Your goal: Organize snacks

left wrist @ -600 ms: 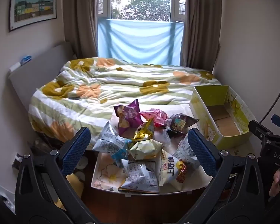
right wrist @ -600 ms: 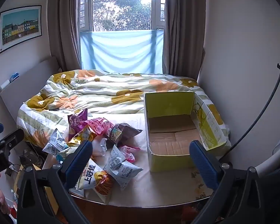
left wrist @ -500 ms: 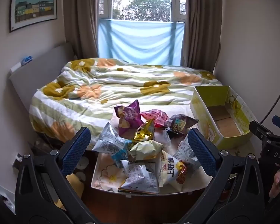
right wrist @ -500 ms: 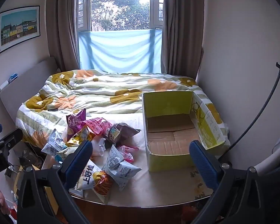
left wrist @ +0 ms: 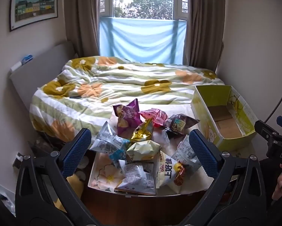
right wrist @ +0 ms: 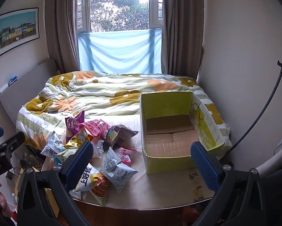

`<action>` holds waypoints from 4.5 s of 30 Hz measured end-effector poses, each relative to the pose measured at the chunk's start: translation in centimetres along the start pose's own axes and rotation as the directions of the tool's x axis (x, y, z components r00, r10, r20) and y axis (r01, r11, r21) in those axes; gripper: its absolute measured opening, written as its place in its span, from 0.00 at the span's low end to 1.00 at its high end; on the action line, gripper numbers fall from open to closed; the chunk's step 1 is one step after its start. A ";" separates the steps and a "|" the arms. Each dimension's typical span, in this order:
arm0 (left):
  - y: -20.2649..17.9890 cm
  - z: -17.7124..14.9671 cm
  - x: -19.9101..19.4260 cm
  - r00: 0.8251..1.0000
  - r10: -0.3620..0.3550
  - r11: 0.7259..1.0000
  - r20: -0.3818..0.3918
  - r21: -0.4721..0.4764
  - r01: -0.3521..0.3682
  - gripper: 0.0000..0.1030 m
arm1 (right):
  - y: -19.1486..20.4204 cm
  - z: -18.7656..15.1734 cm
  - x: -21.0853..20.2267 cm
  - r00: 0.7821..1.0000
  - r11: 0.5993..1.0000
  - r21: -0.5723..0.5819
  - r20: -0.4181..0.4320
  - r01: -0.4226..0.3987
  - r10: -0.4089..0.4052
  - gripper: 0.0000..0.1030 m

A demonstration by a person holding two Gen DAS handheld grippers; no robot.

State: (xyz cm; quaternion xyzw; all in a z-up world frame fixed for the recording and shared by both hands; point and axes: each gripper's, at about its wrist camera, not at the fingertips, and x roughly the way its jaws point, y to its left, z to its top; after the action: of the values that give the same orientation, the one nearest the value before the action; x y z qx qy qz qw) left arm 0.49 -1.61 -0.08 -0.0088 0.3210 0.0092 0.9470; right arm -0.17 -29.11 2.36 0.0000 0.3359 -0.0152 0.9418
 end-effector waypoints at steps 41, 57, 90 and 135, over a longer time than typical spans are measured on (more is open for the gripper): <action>-0.4 0.2 0.0 1.000 0.005 1.000 -0.001 0.005 -0.005 0.99 | -0.8 1.1 0.0 1.000 1.000 0.007 0.011 -0.014 0.014 1.00; -0.3 0.8 -0.3 1.000 0.008 1.000 0.005 0.004 -0.008 0.99 | -0.8 1.0 -0.1 1.000 1.000 0.009 0.015 -0.013 0.013 1.00; 2.5 -3.0 1.9 0.991 0.031 0.999 -0.131 -0.038 -0.036 0.99 | -0.7 -2.0 1.9 0.987 0.989 -0.029 -0.074 -0.146 0.143 1.00; 5.4 -15.9 24.3 0.692 -0.360 0.918 -0.626 -0.102 0.384 0.66 | 8.7 -13.2 21.1 0.786 0.822 0.528 -0.407 -0.213 0.465 1.00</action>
State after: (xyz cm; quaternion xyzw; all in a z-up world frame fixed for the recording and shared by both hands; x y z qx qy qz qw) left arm 9.98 3.71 -27.49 -0.0587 0.6120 -0.1920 0.7649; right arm 8.06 -20.91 -21.29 0.2866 0.5579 0.0820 0.7745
